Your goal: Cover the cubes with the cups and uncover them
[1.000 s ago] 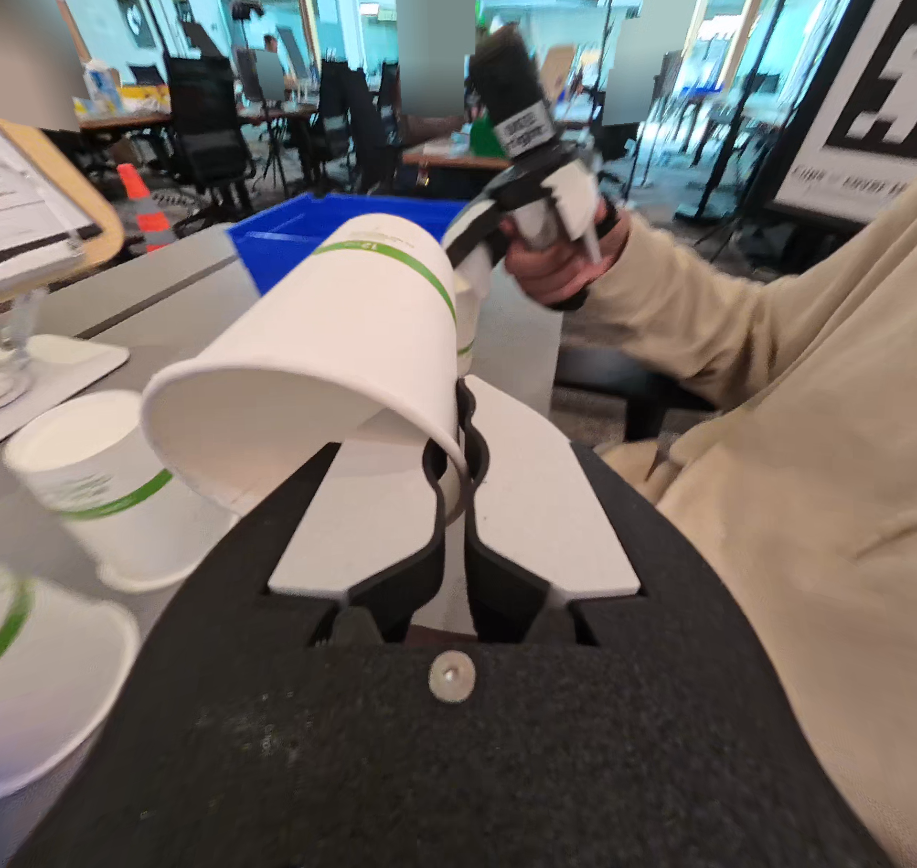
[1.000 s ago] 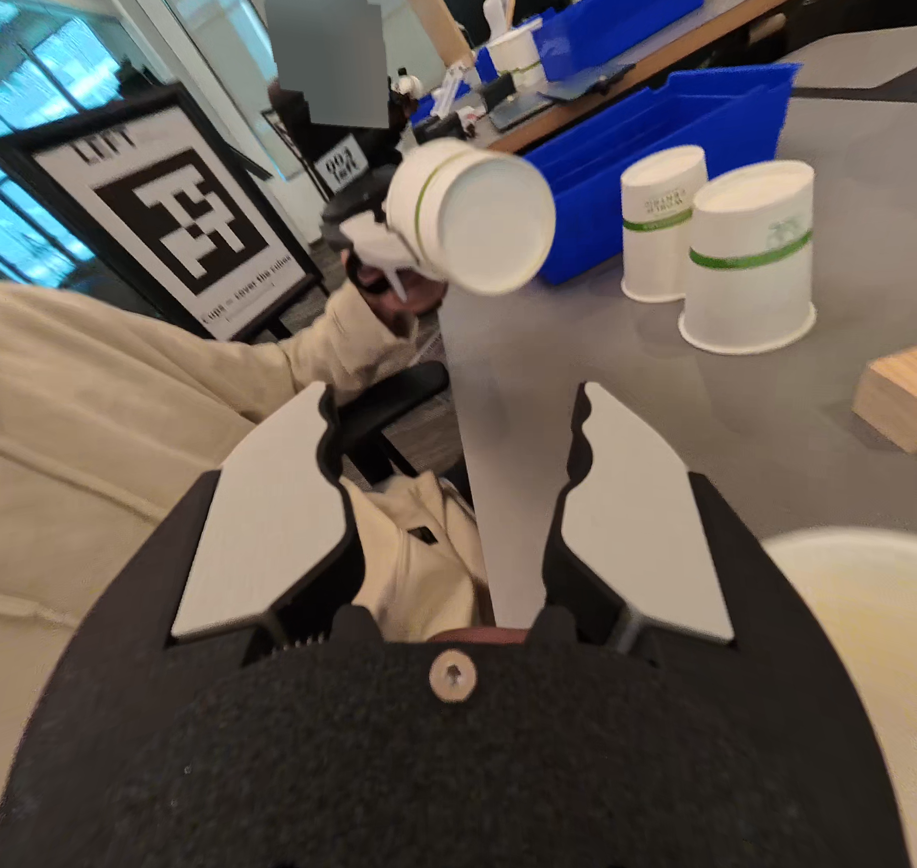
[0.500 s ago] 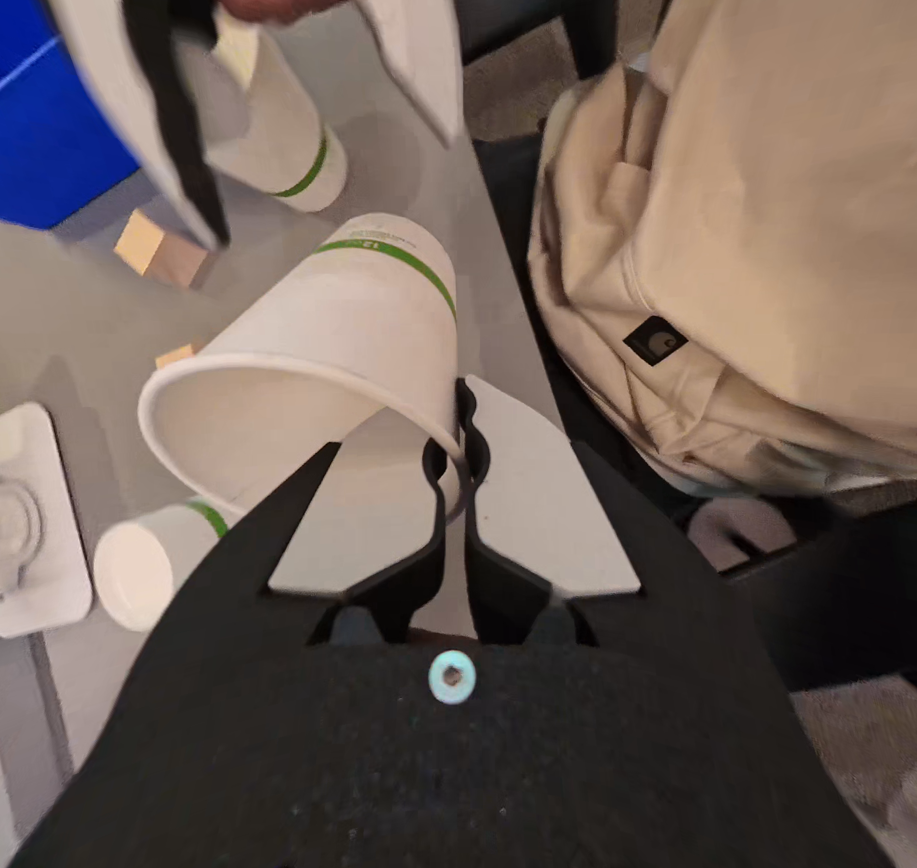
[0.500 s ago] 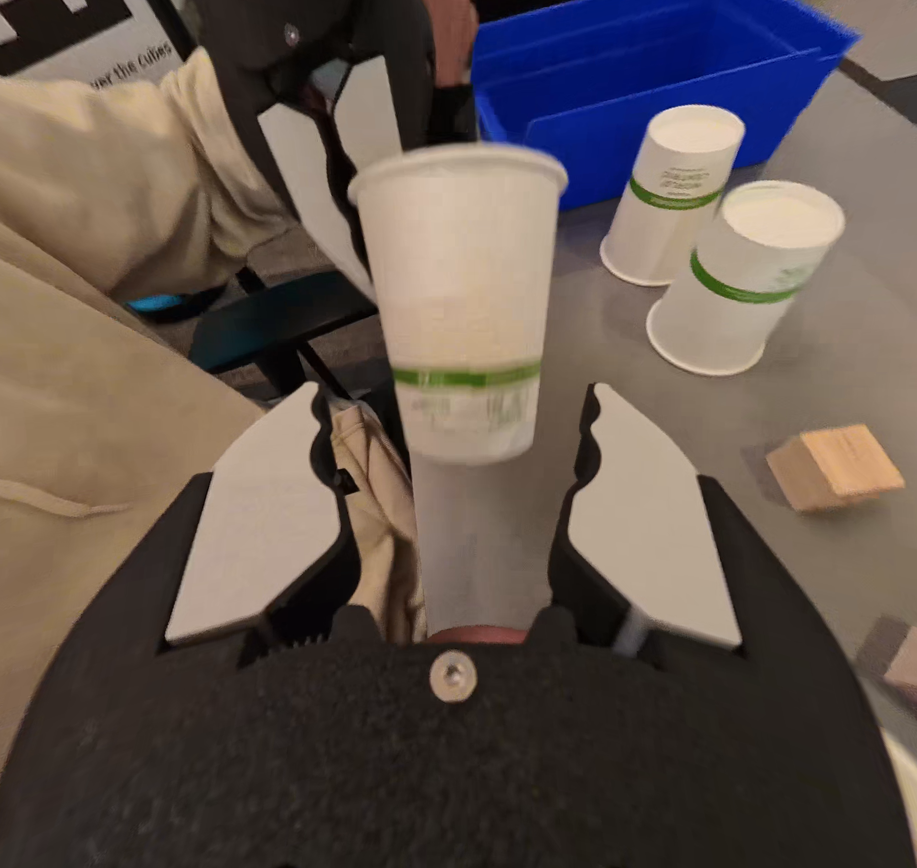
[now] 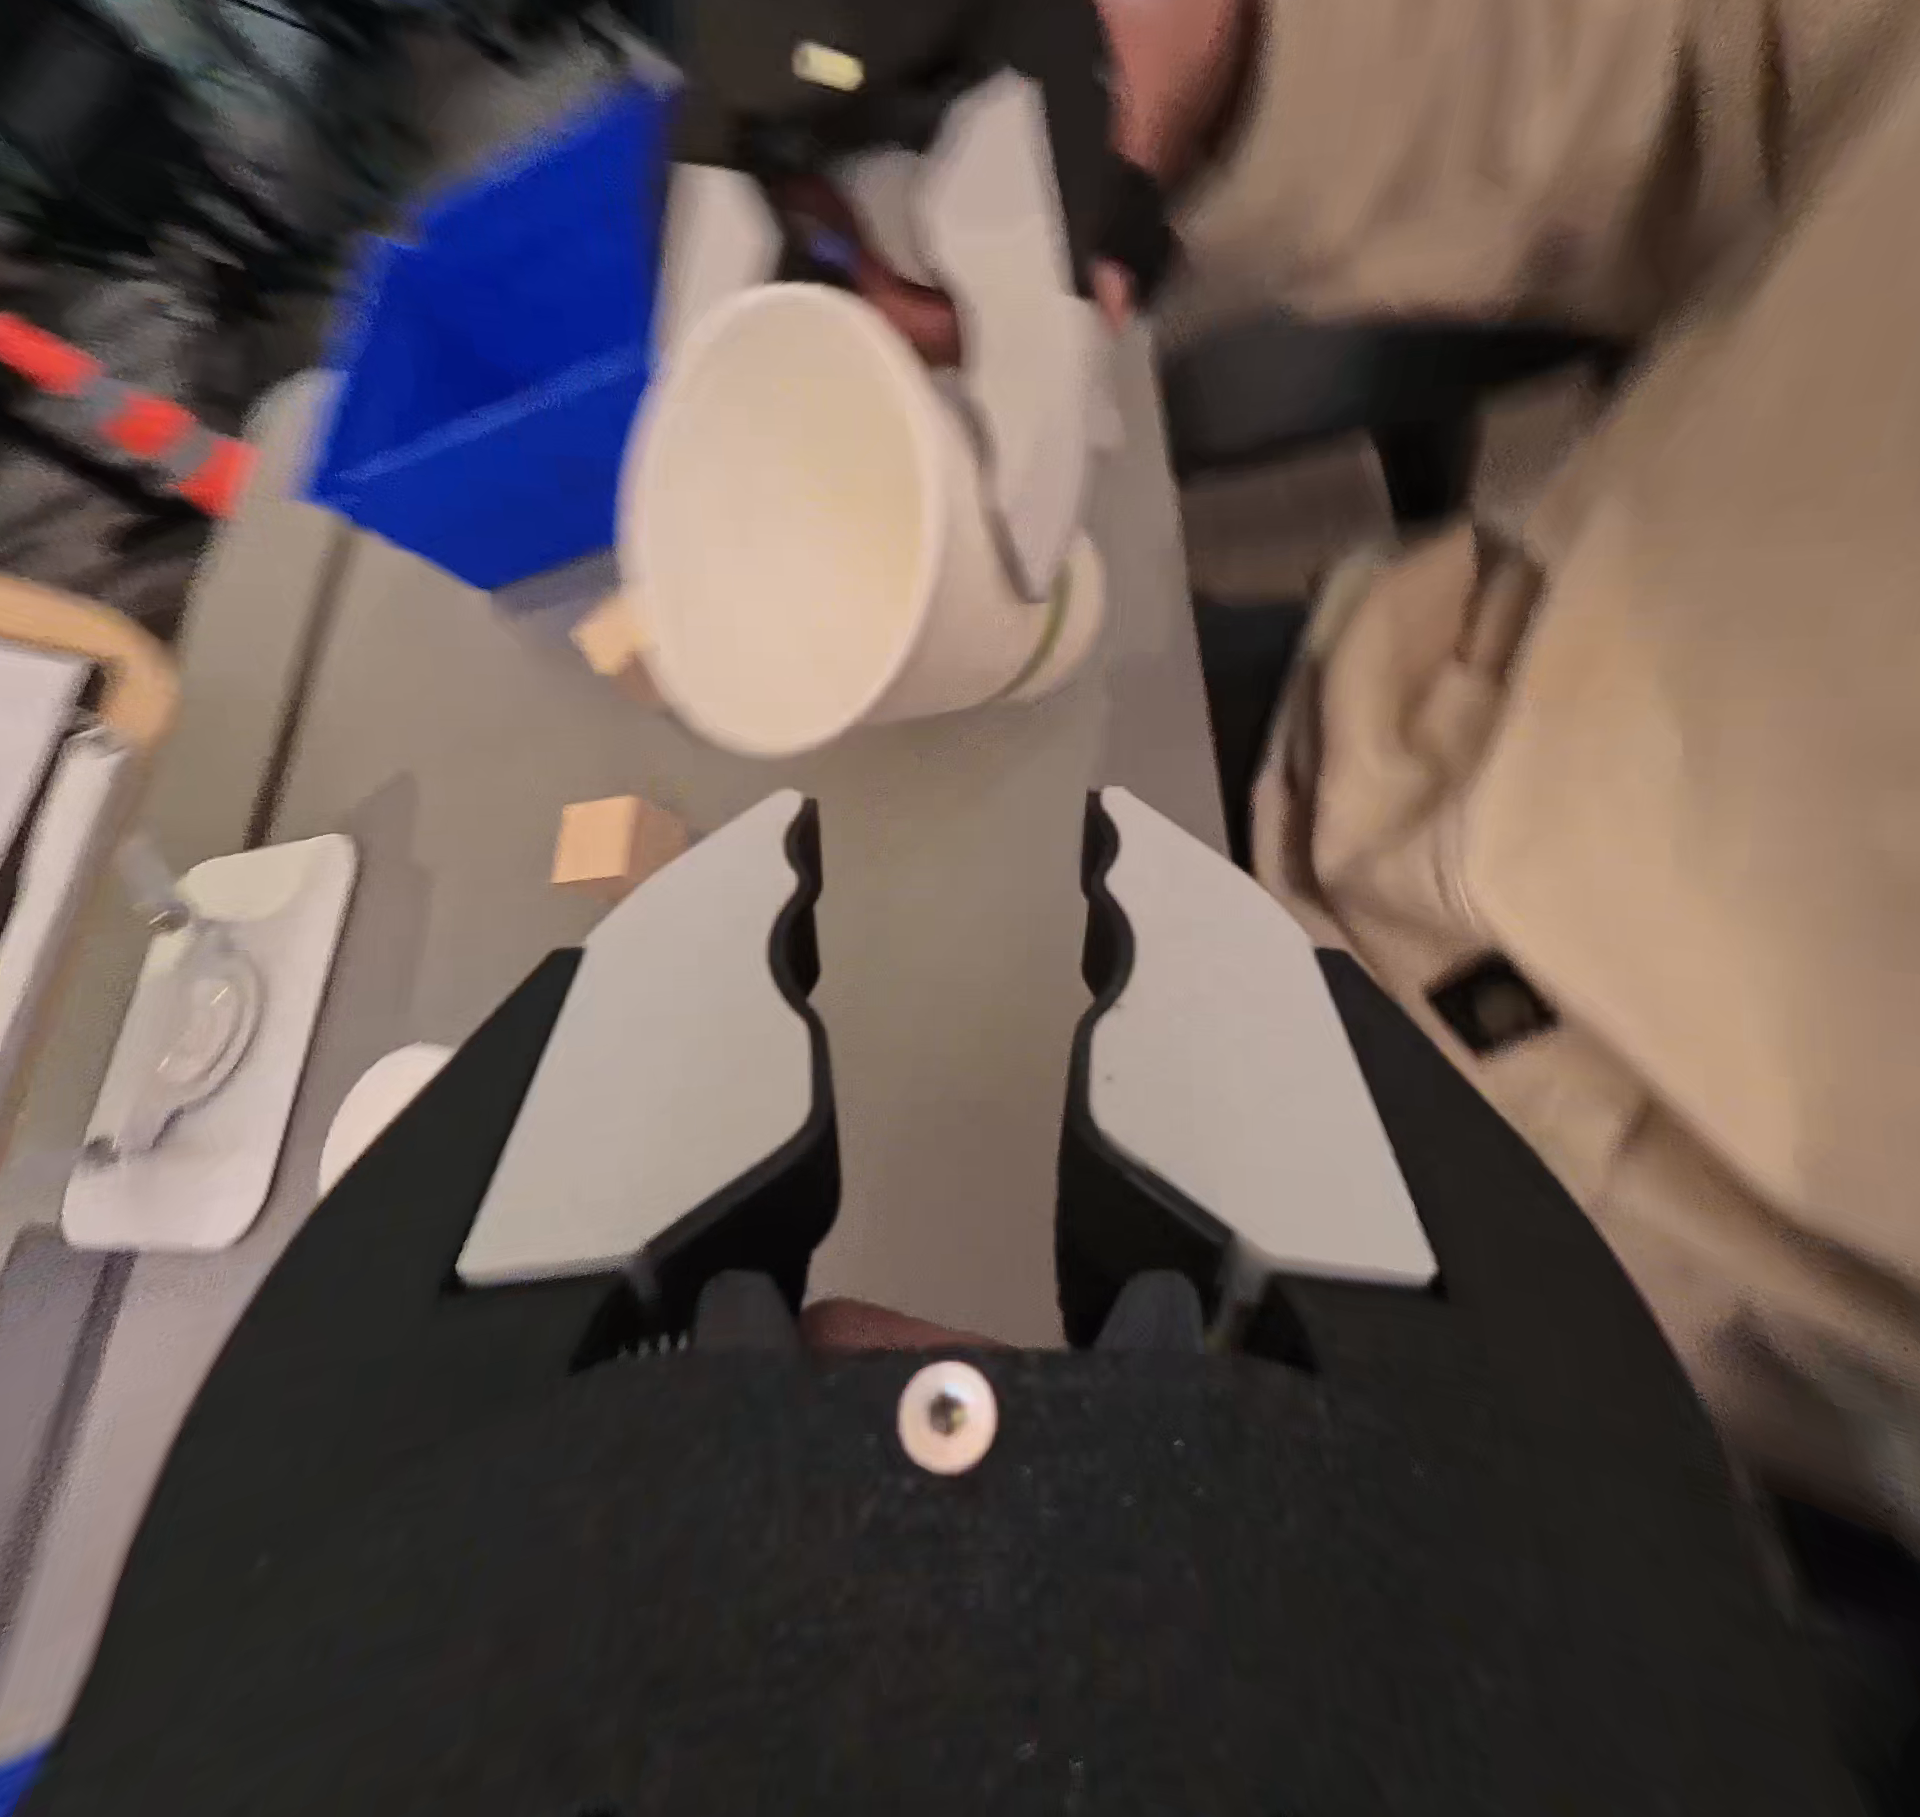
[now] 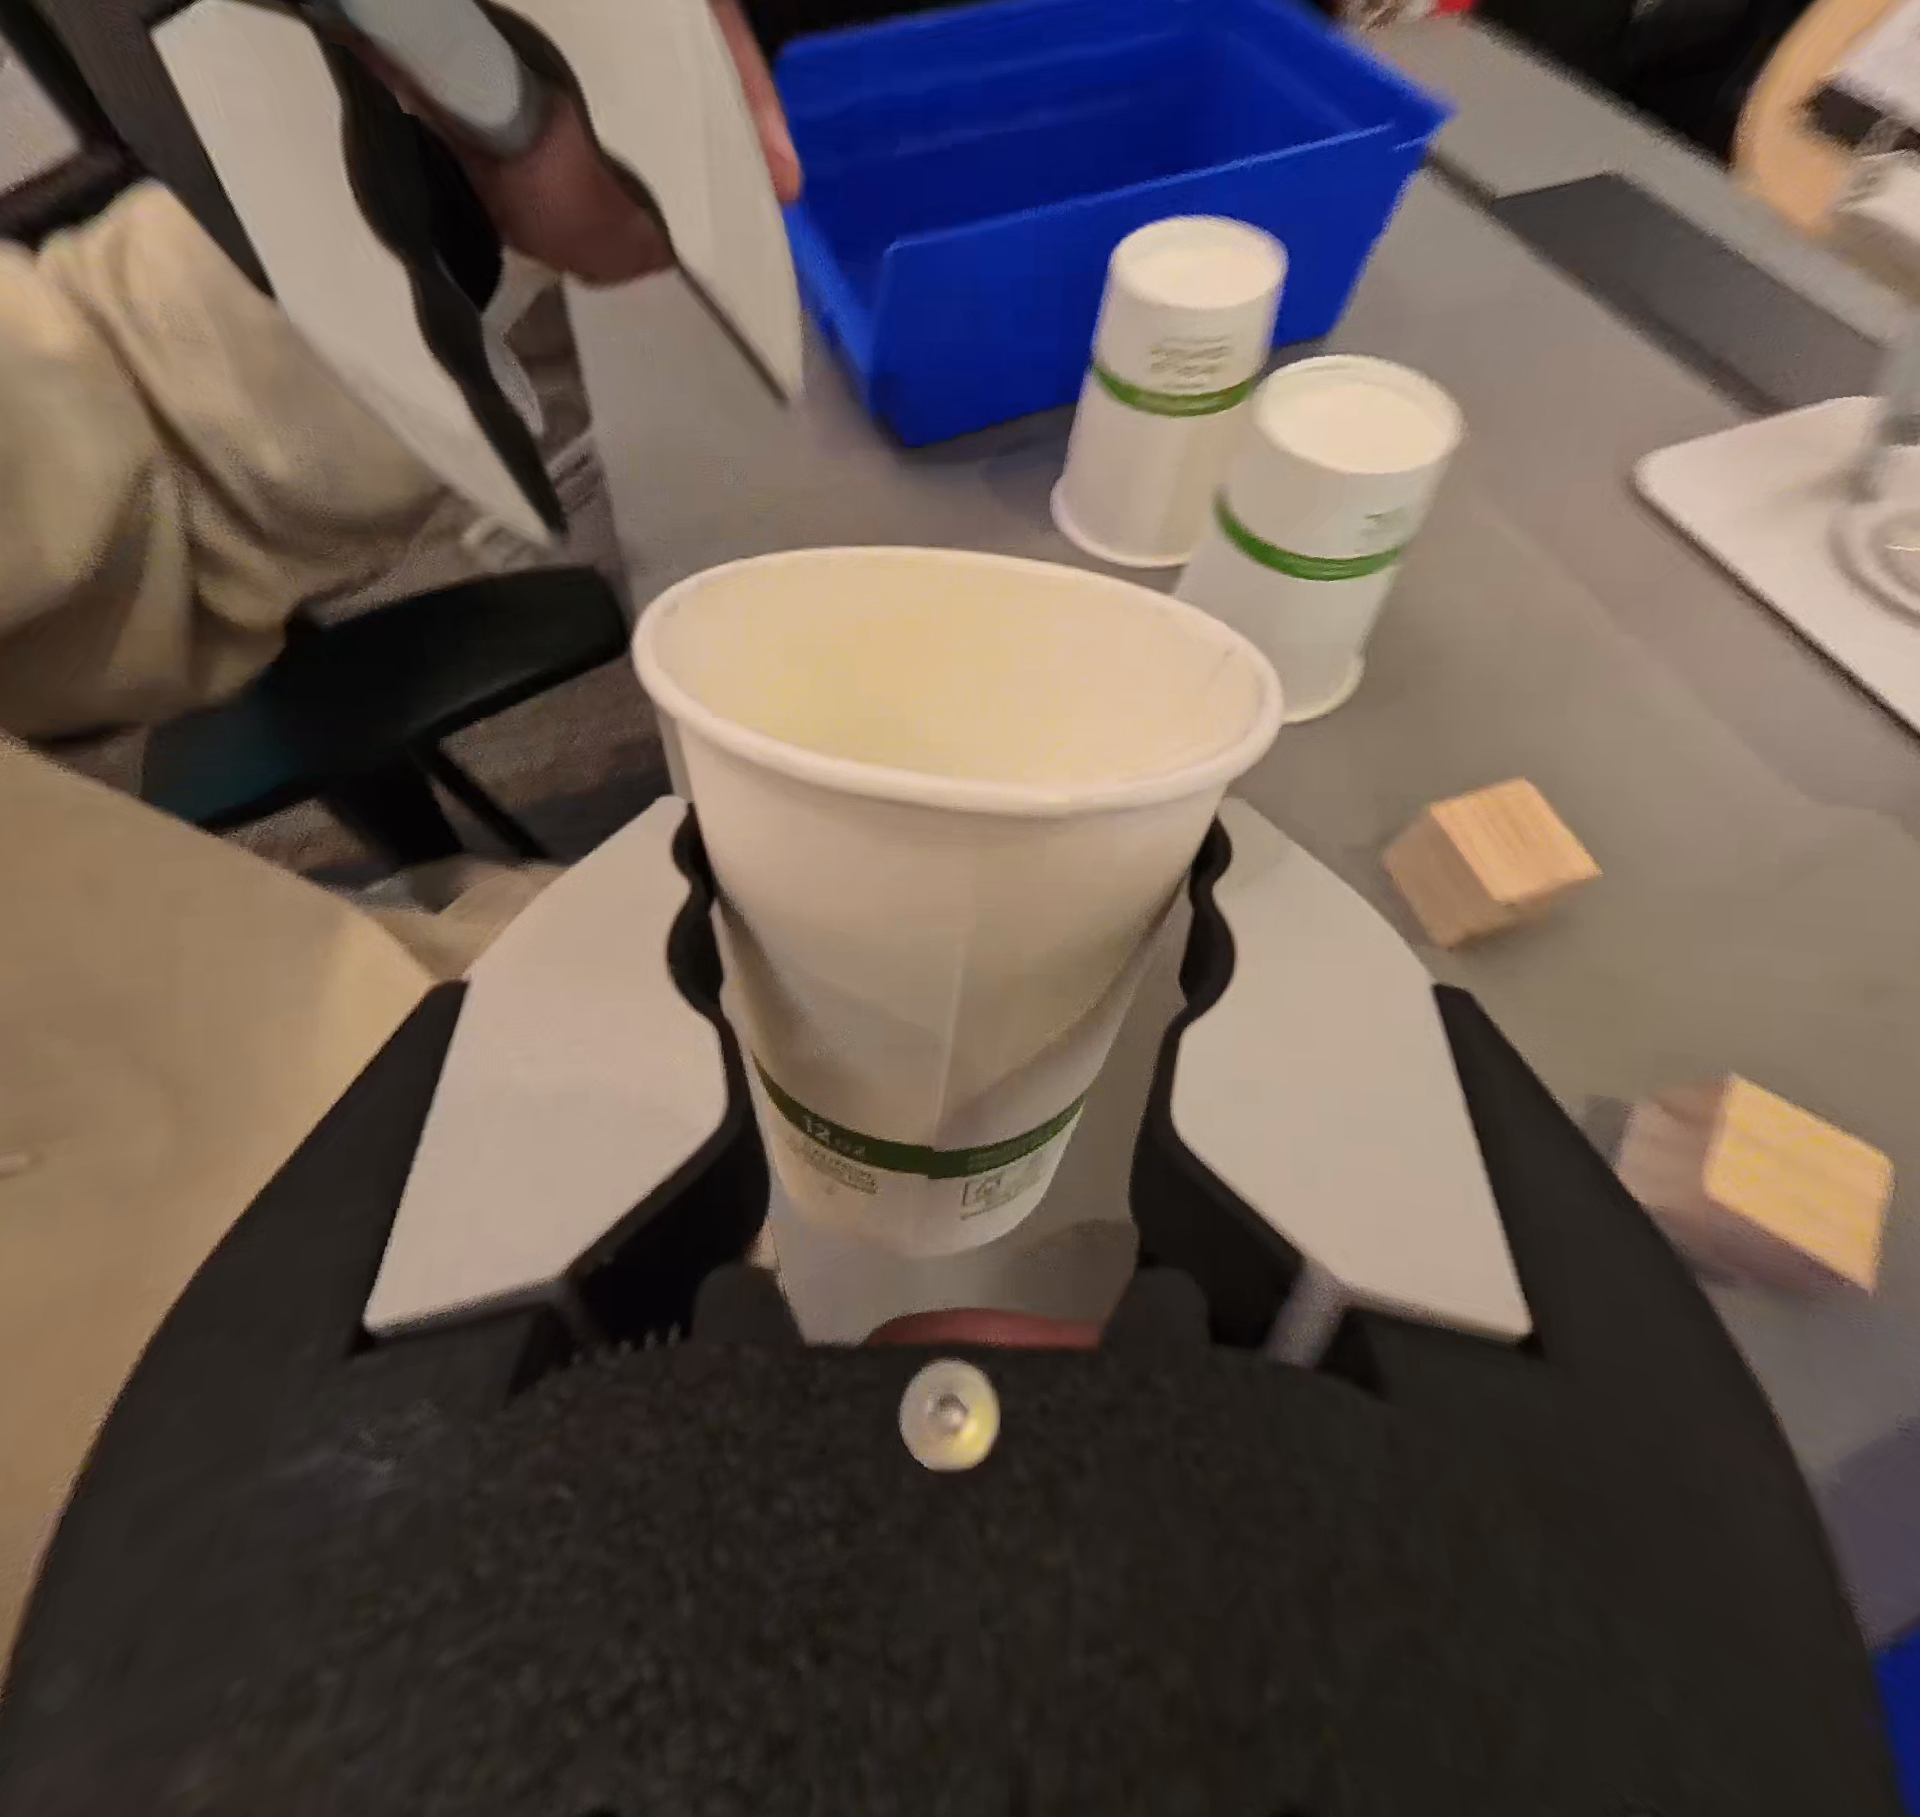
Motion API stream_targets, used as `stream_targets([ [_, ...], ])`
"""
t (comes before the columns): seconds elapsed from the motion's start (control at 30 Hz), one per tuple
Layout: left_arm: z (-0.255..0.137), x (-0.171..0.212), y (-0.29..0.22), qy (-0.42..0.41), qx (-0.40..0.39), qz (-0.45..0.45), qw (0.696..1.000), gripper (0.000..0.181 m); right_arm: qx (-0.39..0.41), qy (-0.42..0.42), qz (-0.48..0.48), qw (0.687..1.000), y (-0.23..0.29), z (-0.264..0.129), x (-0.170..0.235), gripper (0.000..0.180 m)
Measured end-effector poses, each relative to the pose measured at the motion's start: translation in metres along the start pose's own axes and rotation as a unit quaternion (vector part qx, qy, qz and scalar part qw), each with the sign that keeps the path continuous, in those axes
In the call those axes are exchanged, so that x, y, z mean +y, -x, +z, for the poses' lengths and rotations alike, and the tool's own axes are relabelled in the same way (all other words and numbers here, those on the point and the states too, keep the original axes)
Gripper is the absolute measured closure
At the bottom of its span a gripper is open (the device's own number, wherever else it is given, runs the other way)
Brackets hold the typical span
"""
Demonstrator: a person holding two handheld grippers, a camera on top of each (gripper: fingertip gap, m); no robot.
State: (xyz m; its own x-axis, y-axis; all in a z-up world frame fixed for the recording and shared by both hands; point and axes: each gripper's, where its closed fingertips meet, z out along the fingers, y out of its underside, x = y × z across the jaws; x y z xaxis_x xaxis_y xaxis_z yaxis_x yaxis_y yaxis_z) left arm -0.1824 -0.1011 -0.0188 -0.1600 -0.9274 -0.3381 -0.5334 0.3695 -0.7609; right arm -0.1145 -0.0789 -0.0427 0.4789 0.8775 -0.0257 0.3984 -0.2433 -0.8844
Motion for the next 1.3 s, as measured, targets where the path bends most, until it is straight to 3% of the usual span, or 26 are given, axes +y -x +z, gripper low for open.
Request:
stream_targets([
  [0.03, -0.009, -0.005, 0.011, -0.044, -0.042, -0.04, 0.997, 0.132, 0.018, -0.024, 0.013, 0.999, -0.005, -0.013, 0.0, 0.091],
  [0.13, -0.029, 0.003, 0.037, -0.165, -0.154, -0.205, 0.952, 0.134, 0.117, -0.148, 0.054, 0.981, -0.033, -0.063, -0.009, 0.091],
  [0.23, -0.024, 0.043, 0.041, -0.225, -0.218, -0.352, 0.882, 0.138, 0.239, -0.266, 0.08, 0.931, -0.067, -0.115, -0.008, 0.091],
  [0.3, -0.012, 0.07, 0.034, -0.227, -0.25, -0.385, 0.859, 0.143, 0.295, -0.284, 0.092, 0.908, -0.083, -0.131, 0.004, 0.091],
  [0.4, 0.006, 0.091, 0.022, -0.213, -0.247, -0.428, 0.843, 0.144, 0.324, -0.251, 0.089, 0.908, -0.096, -0.123, 0.018, 0.091],
  [0.5, 0.024, 0.085, 0.009, -0.209, -0.197, -0.437, 0.852, 0.144, 0.328, -0.215, 0.092, 0.915, -0.104, -0.108, 0.026, 0.091],
  [0.87, 0.056, 0.067, -0.023, -0.15, -0.172, -0.319, 0.92, 0.142, 0.291, -0.122, 0.147, 0.937, -0.113, -0.074, 0.057, 0.089],
  [1.13, 0.062, 0.063, -0.035, -0.152, -0.123, -0.32, 0.927, 0.141, 0.255, -0.088, 0.152, 0.951, -0.098, -0.069, 0.07, 0.086],
  [1.3, 0.061, 0.062, -0.037, -0.155, -0.111, -0.323, 0.927, 0.141, 0.245, -0.008, 0.11, 0.963, -0.085, -0.067, 0.085, 0.08],
])
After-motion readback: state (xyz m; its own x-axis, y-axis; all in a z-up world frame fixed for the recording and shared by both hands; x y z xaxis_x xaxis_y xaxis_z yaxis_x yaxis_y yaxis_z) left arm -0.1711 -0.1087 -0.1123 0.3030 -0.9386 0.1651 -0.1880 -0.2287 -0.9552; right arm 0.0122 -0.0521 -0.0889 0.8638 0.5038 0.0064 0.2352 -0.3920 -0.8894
